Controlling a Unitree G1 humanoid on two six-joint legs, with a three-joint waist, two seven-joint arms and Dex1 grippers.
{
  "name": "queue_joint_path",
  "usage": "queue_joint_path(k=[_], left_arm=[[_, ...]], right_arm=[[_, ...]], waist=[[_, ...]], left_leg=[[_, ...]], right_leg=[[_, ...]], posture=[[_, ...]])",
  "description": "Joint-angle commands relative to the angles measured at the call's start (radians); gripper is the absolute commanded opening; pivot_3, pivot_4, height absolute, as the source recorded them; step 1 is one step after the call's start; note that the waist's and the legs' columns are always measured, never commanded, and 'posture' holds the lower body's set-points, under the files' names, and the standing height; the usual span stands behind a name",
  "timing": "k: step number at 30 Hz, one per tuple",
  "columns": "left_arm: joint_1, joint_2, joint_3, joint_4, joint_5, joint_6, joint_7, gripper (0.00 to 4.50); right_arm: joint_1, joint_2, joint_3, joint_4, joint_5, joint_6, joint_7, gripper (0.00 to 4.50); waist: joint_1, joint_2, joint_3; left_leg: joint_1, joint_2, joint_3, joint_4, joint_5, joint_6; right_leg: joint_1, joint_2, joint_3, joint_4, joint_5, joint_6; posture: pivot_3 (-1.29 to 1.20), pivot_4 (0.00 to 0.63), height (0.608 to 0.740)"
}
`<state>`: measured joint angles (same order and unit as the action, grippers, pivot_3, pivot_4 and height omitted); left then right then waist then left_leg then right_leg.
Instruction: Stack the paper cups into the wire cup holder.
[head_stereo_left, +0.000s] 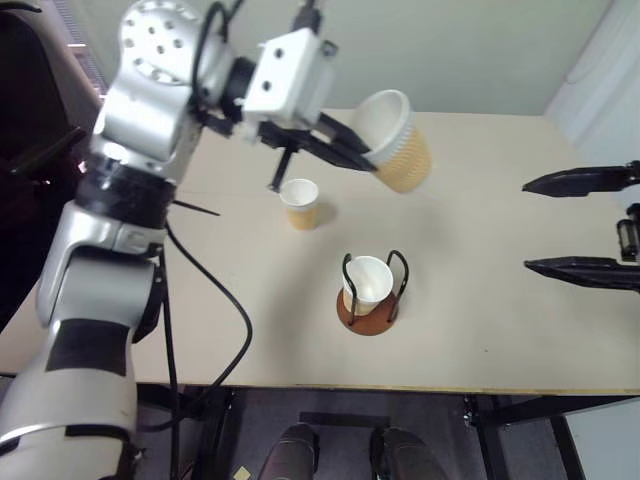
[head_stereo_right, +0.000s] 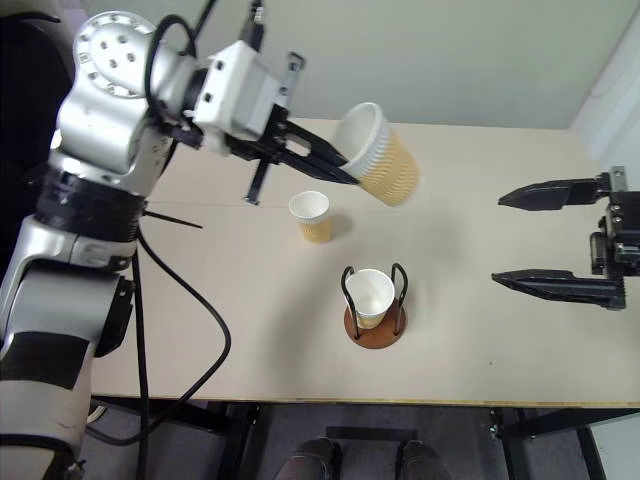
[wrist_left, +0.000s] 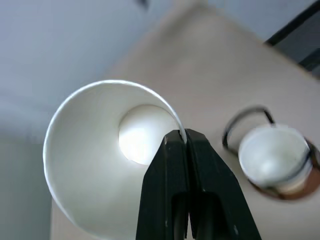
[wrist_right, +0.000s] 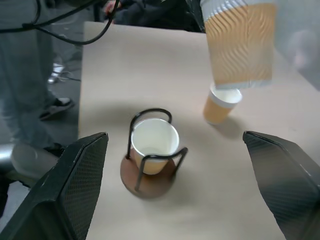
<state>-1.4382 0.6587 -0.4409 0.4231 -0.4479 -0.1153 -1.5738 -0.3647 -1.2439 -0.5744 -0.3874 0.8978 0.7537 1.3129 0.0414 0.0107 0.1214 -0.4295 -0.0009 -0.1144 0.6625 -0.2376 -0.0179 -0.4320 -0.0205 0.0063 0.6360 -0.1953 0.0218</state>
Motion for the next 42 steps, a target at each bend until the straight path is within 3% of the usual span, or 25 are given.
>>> queue_joint_path(k=[1, 12, 18, 25, 42], left_arm=[[-0.038, -0.023, -0.108, 0.021, -0.075, -0.097, -0.041, 0.01], [-0.101, 0.084, -0.382, -0.015, -0.249, -0.245, -0.041, 0.01], [-0.178, 0.175, -0.569, -0.042, -0.325, -0.337, -0.041, 0.01], [-0.236, 0.199, -0.769, -0.067, -0.346, -0.462, -0.041, 0.01], [-0.277, 0.138, -0.844, 0.025, -0.314, -0.555, -0.041, 0.01]], right_arm=[[0.032, -0.027, -0.12, -0.039, -0.002, 0.03, -0.015, 4.5], [0.171, -0.016, -0.315, -0.137, 0.007, 0.125, -0.045, 4.5], [0.203, -0.008, -0.338, -0.151, 0.005, 0.127, -0.057, 4.5], [0.217, 0.003, -0.348, -0.174, 0.015, 0.133, -0.081, 4.5], [0.279, 0.036, -0.418, -0.223, 0.035, 0.16, -0.123, 4.5]], waist=[[-0.001, 0.001, 0.0], [0.003, 0.001, 0.001], [0.003, 0.002, 0.0], [0.006, 0.002, 0.001], [0.004, 0.003, 0.001]], left_leg=[[0.001, 0.0, 0.001, 0.001, 0.0, -0.001], [0.002, -0.003, 0.013, 0.009, -0.009, 0.01], [0.002, -0.003, 0.017, 0.018, -0.021, 0.016], [0.001, -0.003, 0.019, 0.02, -0.024, 0.02], [0.002, -0.002, 0.021, 0.021, -0.027, 0.024]], right_leg=[[0.002, 0.0, 0.001, -0.001, -0.001, 0.002], [0.002, 0.0, 0.019, -0.009, -0.003, 0.018], [0.002, -0.001, 0.022, -0.01, -0.005, 0.021], [0.003, -0.002, 0.023, -0.01, -0.006, 0.022], [0.003, -0.001, 0.023, -0.009, -0.006, 0.021]], posture=[[0.0, 0.15, 0.74], [0.0, 0.15, 0.74], [0.0, 0.15, 0.74], [0.0, 0.15, 0.74], [0.0, 0.15, 0.74]])
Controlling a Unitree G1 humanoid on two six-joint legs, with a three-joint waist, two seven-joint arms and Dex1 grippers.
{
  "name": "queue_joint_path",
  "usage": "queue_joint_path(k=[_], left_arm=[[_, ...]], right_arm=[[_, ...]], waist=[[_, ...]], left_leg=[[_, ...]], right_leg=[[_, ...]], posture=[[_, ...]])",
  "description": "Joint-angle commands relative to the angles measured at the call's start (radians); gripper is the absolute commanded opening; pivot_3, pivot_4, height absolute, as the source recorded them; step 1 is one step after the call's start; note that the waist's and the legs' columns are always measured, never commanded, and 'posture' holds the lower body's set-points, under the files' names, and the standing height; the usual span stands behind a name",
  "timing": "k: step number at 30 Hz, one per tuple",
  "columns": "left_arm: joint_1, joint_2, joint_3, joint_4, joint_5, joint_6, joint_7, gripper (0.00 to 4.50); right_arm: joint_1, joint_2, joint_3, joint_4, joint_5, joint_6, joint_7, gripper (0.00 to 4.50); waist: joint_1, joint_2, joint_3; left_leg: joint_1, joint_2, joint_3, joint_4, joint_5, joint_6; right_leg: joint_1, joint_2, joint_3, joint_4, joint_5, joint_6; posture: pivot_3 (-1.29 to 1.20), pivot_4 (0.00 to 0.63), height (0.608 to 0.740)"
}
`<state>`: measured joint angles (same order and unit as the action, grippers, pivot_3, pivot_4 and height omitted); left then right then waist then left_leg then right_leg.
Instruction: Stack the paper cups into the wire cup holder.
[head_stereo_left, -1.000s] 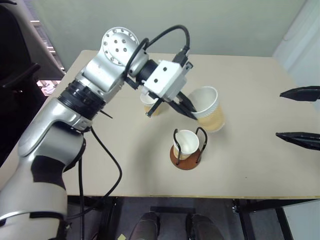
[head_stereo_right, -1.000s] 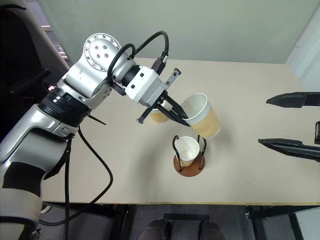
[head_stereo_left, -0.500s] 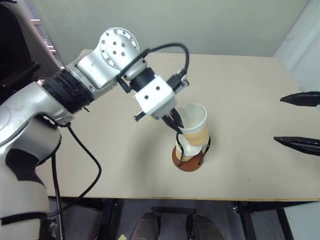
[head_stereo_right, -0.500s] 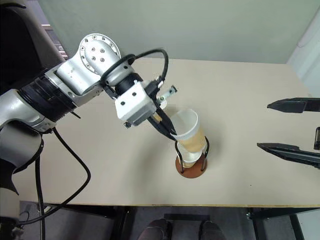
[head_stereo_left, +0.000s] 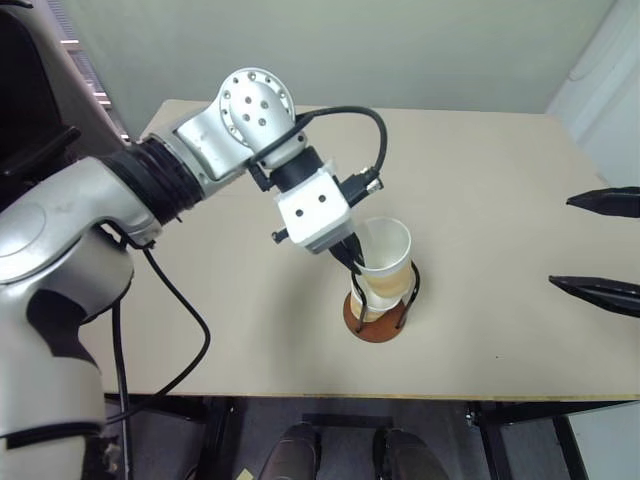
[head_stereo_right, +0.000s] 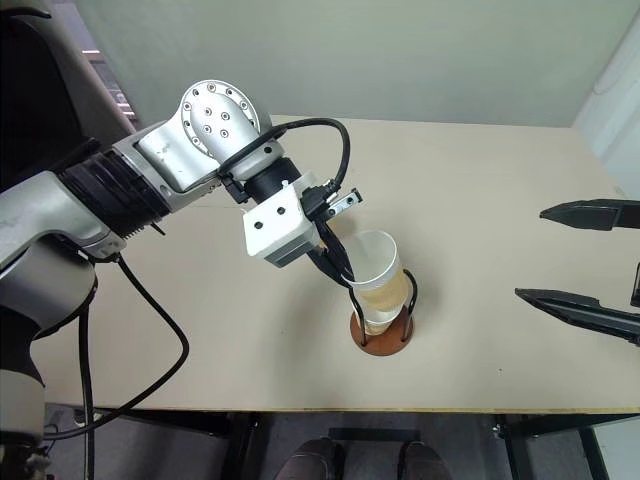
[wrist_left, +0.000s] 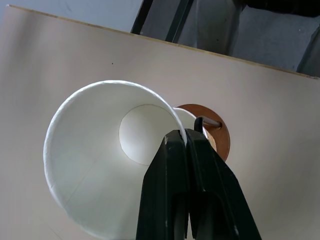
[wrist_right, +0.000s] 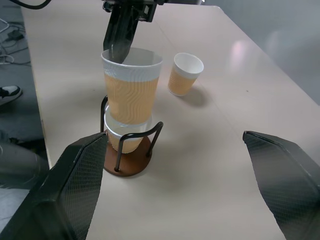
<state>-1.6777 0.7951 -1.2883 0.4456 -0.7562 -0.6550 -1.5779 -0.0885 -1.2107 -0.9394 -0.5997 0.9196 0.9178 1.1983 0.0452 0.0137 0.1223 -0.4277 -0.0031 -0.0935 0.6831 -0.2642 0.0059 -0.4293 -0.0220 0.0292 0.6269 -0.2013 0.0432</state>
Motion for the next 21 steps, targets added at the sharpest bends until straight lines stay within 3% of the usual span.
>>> queue_joint_path(k=[1, 5, 8, 17, 21], left_arm=[[-0.041, 0.001, 0.001, 0.005, -0.006, -0.017, -0.037, 0.01], [-0.057, 0.003, -0.023, 0.009, -0.006, -0.03, -0.037, 0.01], [-0.065, -0.004, -0.033, 0.022, -0.005, -0.035, -0.037, 0.86], [-0.048, -0.039, 0.008, 0.081, 0.005, -0.045, -0.037, 4.08], [-0.02, -0.081, 0.165, 0.241, 0.028, 0.044, -0.037, 4.08]], right_arm=[[0.005, 0.004, -0.055, -0.012, 0.014, -0.004, -0.01, 4.5], [0.01, 0.012, -0.05, -0.017, 0.013, -0.011, -0.023, 4.5], [0.015, 0.02, -0.05, -0.025, 0.018, -0.012, -0.035, 4.5], [0.026, 0.031, -0.04, -0.035, 0.018, -0.02, -0.058, 4.5], [0.01, 0.024, -0.009, -0.022, 0.03, -0.041, -0.056, 4.5]], waist=[[0.0, 0.0, 0.0], [0.0, 0.0, 0.0], [0.0, 0.0, 0.0], [0.0, 0.0, 0.0], [0.001, 0.0, 0.0]], left_leg=[[0.0, 0.0, 0.0, 0.0, 0.0, 0.0], [0.0, 0.0, 0.0, 0.0, 0.0, 0.0], [0.0, 0.0, 0.0, 0.0, 0.0, 0.0], [0.0, 0.0, 0.001, 0.0, -0.001, 0.001], [0.0, 0.0, 0.001, 0.001, -0.001, 0.001]], right_leg=[[0.0, 0.0, 0.0, 0.0, 0.0, 0.0], [0.0, 0.0, 0.0, 0.0, 0.0, 0.0], [0.0, 0.0, 0.0, 0.0, 0.0, 0.0], [0.0, 0.0, 0.0, 0.0, 0.0, 0.0], [0.0, 0.0, 0.0, 0.0, 0.0, 0.0]], posture=[[0.0, 0.15, 0.74], [0.0, 0.15, 0.74], [0.0, 0.15, 0.74], [0.0, 0.15, 0.74], [0.0, 0.15, 0.74]])
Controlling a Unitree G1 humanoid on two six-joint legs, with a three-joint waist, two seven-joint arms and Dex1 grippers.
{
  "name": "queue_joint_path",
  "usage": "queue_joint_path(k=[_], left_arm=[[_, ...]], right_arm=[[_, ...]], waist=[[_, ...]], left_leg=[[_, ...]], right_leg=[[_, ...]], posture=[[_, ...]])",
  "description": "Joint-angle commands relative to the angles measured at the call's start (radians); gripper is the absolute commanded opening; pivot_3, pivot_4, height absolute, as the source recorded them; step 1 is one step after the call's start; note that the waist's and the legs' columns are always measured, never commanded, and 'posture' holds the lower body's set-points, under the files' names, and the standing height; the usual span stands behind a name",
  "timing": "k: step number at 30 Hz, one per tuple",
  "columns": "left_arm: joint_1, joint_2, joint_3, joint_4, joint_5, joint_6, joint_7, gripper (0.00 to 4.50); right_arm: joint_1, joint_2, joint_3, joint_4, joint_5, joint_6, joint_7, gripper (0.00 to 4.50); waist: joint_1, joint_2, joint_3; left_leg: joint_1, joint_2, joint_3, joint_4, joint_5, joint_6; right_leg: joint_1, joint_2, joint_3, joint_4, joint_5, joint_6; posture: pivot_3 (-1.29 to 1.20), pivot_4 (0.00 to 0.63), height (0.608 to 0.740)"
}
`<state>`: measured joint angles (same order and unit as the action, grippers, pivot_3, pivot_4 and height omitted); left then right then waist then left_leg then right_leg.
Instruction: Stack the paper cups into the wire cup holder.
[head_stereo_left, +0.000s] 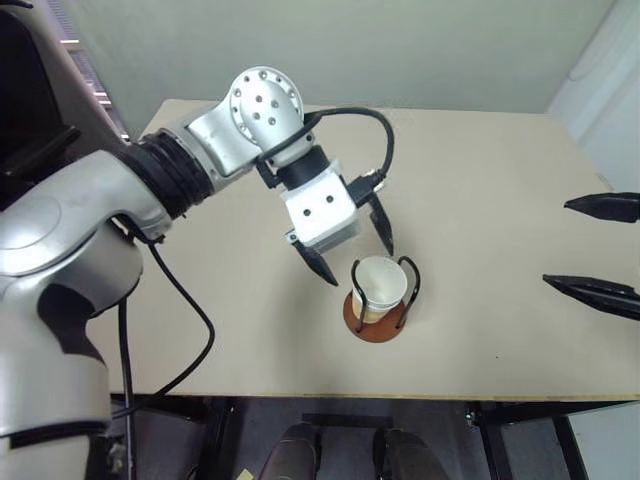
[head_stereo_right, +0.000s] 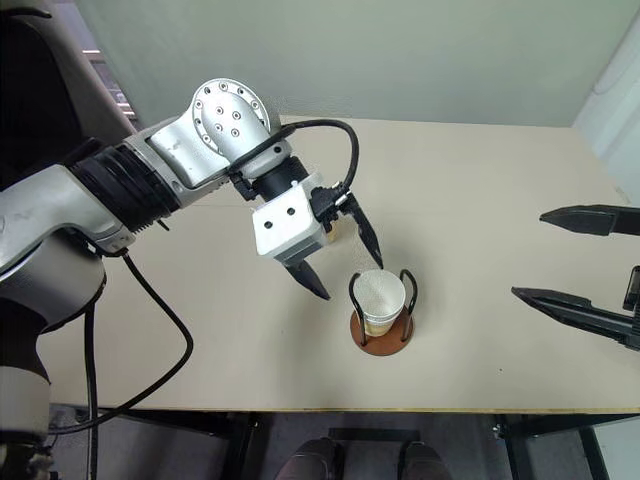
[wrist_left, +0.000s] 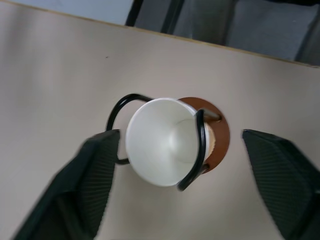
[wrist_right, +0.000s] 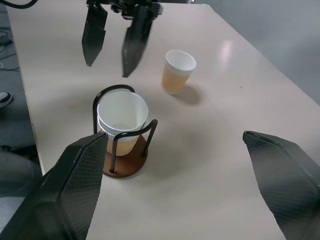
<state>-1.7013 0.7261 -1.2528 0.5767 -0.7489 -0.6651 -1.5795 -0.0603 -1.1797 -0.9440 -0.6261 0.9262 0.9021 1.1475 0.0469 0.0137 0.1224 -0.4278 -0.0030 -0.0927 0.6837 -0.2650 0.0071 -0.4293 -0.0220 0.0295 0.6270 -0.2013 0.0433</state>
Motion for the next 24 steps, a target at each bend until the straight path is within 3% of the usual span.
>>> queue_joint_path(k=[1, 3, 7, 12, 15, 24], left_arm=[[0.013, -0.022, 0.183, 0.188, 0.057, 0.074, -0.035, 4.08], [0.03, -0.041, 0.278, 0.337, 0.163, 0.095, -0.026, 4.08], [0.075, -0.07, 0.343, 0.595, 0.483, 0.104, 0.251, 4.08], [0.132, -0.15, 0.457, 0.691, 0.661, 0.158, 0.378, 4.08], [0.154, -0.187, 0.507, 0.709, 0.741, 0.182, 0.396, 4.08], [0.197, -0.221, 0.567, 0.737, 0.984, 0.223, 0.485, 4.08]], right_arm=[[-0.025, -0.011, 0.005, 0.008, 0.03, -0.03, -0.004, 4.5], [-0.034, -0.015, 0.018, 0.012, 0.04, -0.038, -0.003, 4.5], [-0.12, -0.034, 0.155, 0.051, 0.004, -0.086, -0.09, 4.5], [-0.29, -0.015, 0.467, 0.098, -0.107, -0.143, -0.241, 4.5], [-0.351, 0.015, 0.577, 0.123, -0.163, -0.169, -0.273, 4.5], [-0.354, 0.038, 0.575, 0.093, -0.165, -0.152, -0.29, 4.5]], waist=[[-0.001, 0.0, 0.0], [-0.002, 0.001, 0.0], [-0.014, 0.004, -0.001], [-0.007, 0.003, 0.001], [0.003, 0.003, 0.001], [0.006, 0.003, 0.0]], left_leg=[[0.0, 0.0, 0.0, 0.0, 0.0, 0.0], [0.001, 0.0, 0.001, 0.0, 0.0, 0.0], [0.005, 0.001, 0.002, -0.001, 0.001, -0.002], [0.005, 0.0, 0.002, 0.002, 0.004, -0.005], [0.0, -0.001, 0.001, 0.006, 0.005, -0.006], [-0.008, -0.002, 0.004, 0.005, 0.004, -0.005]], right_leg=[[0.0, 0.0, 0.0, 0.0, 0.0, 0.0], [0.0, 0.0, 0.0, 0.001, 0.0, 0.0], [0.002, 0.0, 0.002, 0.001, 0.0, 0.0], [0.003, 0.001, 0.001, 0.001, 0.001, 0.002], [0.0, 0.001, 0.001, 0.0, 0.001, 0.004], [-0.007, 0.0, 0.004, 0.0, -0.001, 0.008]], posture=[[0.0, 0.15, 0.74], [0.0, 0.15, 0.74], [0.0, 0.15, 0.74], [0.0, 0.15, 0.74], [0.0, 0.15, 0.74], [0.0, 0.15, 0.74]])
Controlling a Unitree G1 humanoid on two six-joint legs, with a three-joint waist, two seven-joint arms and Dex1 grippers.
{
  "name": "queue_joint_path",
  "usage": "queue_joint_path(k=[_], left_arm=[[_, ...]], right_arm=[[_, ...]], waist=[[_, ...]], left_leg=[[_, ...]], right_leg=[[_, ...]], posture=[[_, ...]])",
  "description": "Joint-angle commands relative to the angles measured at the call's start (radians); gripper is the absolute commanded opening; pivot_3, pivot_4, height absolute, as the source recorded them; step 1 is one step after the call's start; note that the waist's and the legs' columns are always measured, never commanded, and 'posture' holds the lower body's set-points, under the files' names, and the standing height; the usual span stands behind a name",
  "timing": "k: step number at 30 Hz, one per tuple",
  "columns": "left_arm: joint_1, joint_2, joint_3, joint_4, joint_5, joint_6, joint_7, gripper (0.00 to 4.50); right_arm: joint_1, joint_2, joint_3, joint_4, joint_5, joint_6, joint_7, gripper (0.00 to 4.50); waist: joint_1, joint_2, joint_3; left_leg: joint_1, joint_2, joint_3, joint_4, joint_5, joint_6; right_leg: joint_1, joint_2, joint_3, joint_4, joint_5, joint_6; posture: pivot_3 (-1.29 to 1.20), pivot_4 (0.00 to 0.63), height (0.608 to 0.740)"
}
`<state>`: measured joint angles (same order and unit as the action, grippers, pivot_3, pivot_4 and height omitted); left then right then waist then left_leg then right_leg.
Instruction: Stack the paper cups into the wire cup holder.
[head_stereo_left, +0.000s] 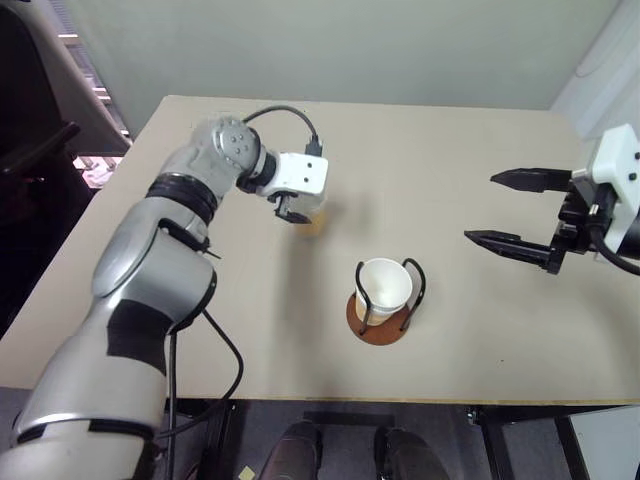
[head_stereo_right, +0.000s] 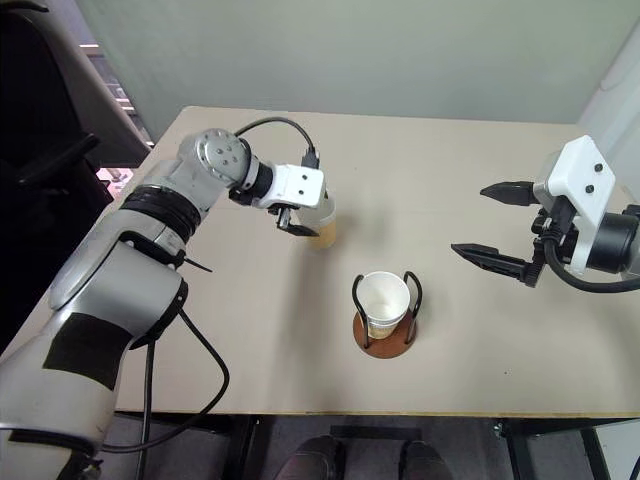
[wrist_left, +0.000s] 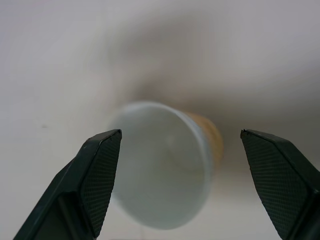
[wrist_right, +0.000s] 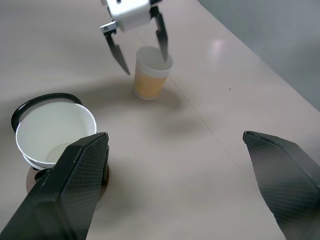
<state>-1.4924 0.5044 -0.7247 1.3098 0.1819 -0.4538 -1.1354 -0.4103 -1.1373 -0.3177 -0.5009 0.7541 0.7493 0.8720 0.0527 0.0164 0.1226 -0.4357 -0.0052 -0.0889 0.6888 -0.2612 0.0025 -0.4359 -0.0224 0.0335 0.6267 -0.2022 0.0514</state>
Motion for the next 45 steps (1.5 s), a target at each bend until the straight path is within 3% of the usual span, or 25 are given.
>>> queue_joint_path(k=[1, 3, 6, 16, 18, 21, 24, 26, 30, 33, 37, 45], left_arm=[[-0.01, -0.004, 0.045, 0.007, 0.073, 0.015, 0.061, 4.08], [-0.007, -0.012, 0.056, 0.012, 0.112, 0.019, 0.097, 4.08], [-0.002, -0.02, 0.079, 0.015, 0.146, 0.014, 0.102, 3.57], [-0.002, -0.017, 0.131, 0.016, 0.226, -0.019, 0.077, 0.04], [-0.016, -0.012, 0.149, 0.012, 0.224, -0.03, 0.061, 0.04], [-0.066, -0.004, 0.219, -0.016, 0.157, -0.093, -0.094, 0.04], [-0.109, -0.017, 0.314, -0.058, 0.047, -0.148, -0.318, 0.04], [-0.138, -0.033, 0.32, -0.137, -0.133, -0.13, -0.442, 0.04], [-0.126, 0.102, 0.022, -0.596, -0.702, 0.053, -0.479, 0.04], [-0.15, 0.235, -0.207, -0.816, -0.959, 0.075, -0.479, 0.04], [-0.236, 0.266, -0.427, -0.857, -1.043, -0.044, -0.479, 0.04], [-0.365, 0.265, -0.693, -0.748, -1.054, -0.261, -0.479, 0.04]], right_arm=[[-0.002, -0.004, -0.056, -0.038, 0.011, 0.005, -0.017, 4.5], [0.004, -0.003, -0.066, -0.051, 0.018, 0.015, -0.023, 4.5], [0.025, -0.007, -0.097, -0.069, 0.029, 0.033, -0.025, 4.5], [0.068, -0.006, -0.137, -0.07, 0.028, 0.035, -0.016, 4.5], [0.075, -0.007, -0.144, -0.066, 0.027, 0.032, -0.012, 4.5], [0.095, -0.015, -0.185, -0.071, 0.041, 0.034, 0.012, 4.5], [0.111, -0.022, -0.23, -0.074, 0.058, 0.037, 0.039, 4.5], [0.123, -0.028, -0.279, -0.08, 0.088, 0.047, 0.071, 4.5], [0.182, -0.053, -0.423, -0.107, 0.162, 0.088, 0.186, 4.5], [0.236, -0.061, -0.502, -0.138, 0.187, 0.114, 0.231, 4.5], [0.29, -0.05, -0.573, -0.175, 0.187, 0.144, 0.214, 4.5], [0.362, -0.023, -0.66, -0.237, 0.223, 0.184, 0.174, 4.5]], waist=[[0.001, 0.0, 0.0], [0.002, 0.0, 0.0], [0.002, 0.0, 0.0], [0.0, 0.0, 0.0], [0.0, 0.0, 0.0], [0.0, 0.0, 0.0], [0.001, -0.001, 0.0], [0.003, -0.001, 0.0], [-0.002, -0.001, -0.001], [-0.01, 0.001, -0.003], [-0.014, 0.002, -0.002], [-0.022, 0.005, 0.0]], left_leg=[[0.0, 0.0, 0.0, -0.001, 0.0, 0.0], [0.0, 0.0, 0.0, -0.001, 0.0, 0.0], [0.001, 0.0, 0.0, -0.001, 0.0, 0.0], [0.003, 0.0, 0.004, 0.003, 0.0, 0.0], [0.003, 0.001, 0.005, 0.003, 0.0, 0.001], [0.003, 0.001, 0.007, 0.003, -0.001, 0.001], [0.001, 0.0, 0.008, 0.002, -0.001, 0.002], [0.0, 0.0, 0.009, 0.002, -0.002, 0.004], [0.001, -0.002, 0.018, 0.003, -0.005, 0.008], [0.001, -0.001, 0.024, 0.003, -0.009, 0.009], [0.006, 0.001, 0.025, 0.008, -0.015, 0.012], [0.019, 0.001, 0.023, 0.011, -0.023, 0.026]], right_leg=[[0.0, 0.0, 0.0, 0.0, 0.0, 0.0], [-0.001, -0.001, 0.0, -0.001, 0.0, 0.0], [-0.001, -0.001, 0.001, -0.002, 0.0, 0.0], [-0.001, 0.0, 0.004, 0.002, 0.001, 0.0], [-0.001, 0.0, 0.005, 0.002, 0.001, 0.001], [-0.001, 0.0, 0.007, 0.002, 0.001, 0.001], [-0.004, 0.001, 0.008, 0.001, 0.001, 0.001], [-0.006, 0.0, 0.011, 0.001, 0.0, 0.002], [-0.006, 0.002, 0.02, 0.002, -0.002, 0.007], [-0.006, 0.005, 0.023, 0.003, -0.002, 0.009], [-0.004, 0.001, 0.027, 0.002, -0.003, 0.011], [0.011, 0.001, 0.026, 0.002, -0.002, 0.008]], posture=[[0.0, 0.15, 0.74], [0.0, 0.15, 0.74], [0.0, 0.15, 0.74], [0.0, 0.15, 0.74], [0.0, 0.15, 0.74], [0.0, 0.15, 0.74], [0.0, 0.15, 0.74], [0.0, 0.15, 0.74], [0.0, 0.15, 0.74], [0.0, 0.15, 0.74], [0.0, 0.15, 0.74], [0.0, 0.15, 0.74]])
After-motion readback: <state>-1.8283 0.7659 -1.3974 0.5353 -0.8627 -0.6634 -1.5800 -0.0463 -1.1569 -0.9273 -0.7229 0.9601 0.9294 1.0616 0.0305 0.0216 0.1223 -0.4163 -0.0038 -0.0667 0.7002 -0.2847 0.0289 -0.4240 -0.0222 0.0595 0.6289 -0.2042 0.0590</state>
